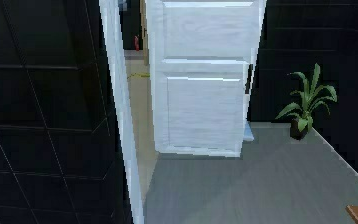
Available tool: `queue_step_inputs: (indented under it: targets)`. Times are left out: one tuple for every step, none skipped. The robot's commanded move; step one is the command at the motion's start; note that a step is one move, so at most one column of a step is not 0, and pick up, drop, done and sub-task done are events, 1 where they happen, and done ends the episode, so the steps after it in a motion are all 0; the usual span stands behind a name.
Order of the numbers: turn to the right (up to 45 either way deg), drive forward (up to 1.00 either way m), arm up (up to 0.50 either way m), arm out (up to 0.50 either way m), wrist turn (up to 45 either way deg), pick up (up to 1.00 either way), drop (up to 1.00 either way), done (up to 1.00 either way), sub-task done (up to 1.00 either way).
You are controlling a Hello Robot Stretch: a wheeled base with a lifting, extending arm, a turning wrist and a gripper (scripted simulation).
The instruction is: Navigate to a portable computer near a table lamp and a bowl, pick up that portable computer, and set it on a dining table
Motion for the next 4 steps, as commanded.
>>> queue_step_inputs:
  targets:
    - [0.0,0.0,0.0,0.0,45.0,0.0,0.0,0.0,0.0]
    - [0.0,0.0,0.0,0.0,30.0,0.0,0.0,0.0,0.0]
    - [0.0,0.0,-0.02,0.0,0.0,0.0,0.0,0.0,0.0]
    - [0.0,0.0,-0.32,0.0,0.0,0.0,0.0,0.0,0.0]
